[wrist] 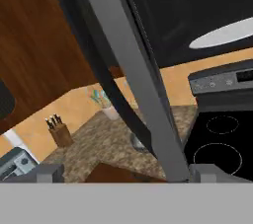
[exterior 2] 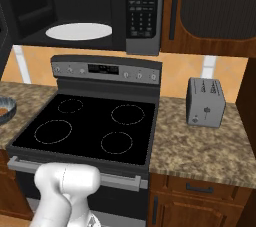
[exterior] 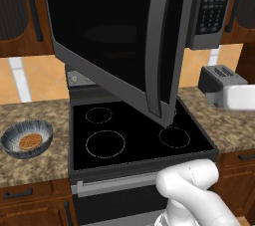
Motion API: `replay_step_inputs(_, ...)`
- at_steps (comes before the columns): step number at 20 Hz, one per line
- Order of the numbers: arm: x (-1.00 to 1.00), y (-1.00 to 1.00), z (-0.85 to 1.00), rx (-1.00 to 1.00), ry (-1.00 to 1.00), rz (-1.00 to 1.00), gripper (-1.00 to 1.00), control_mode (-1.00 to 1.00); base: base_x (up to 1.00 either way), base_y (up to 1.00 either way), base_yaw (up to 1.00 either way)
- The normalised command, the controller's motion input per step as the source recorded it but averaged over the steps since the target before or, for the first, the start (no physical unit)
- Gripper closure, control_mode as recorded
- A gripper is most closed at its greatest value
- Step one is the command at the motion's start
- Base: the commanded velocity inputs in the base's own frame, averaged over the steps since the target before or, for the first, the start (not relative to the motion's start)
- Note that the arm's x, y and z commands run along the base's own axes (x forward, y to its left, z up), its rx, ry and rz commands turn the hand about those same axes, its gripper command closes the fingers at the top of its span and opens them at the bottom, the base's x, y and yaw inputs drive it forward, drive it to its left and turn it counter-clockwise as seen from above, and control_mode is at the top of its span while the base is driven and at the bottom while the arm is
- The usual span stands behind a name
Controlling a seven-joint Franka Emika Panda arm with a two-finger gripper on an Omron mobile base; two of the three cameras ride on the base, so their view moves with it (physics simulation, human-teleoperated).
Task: Open the microwave, place the bowl with waffle inside the microwave, then close the microwave door and turn it on.
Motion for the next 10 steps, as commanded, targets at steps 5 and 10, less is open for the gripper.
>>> replay_step_inputs(5, 0.73, -0.28, 0.0, 0.29, 0.12, 0.62, -1.0, -1.0, 0.0, 0.0, 0.0)
replay_step_inputs(10, 0.92, -0.23, -0.16, 0.27, 0.05, 0.56, -1.0, -1.0, 0.0, 0.0, 0.0)
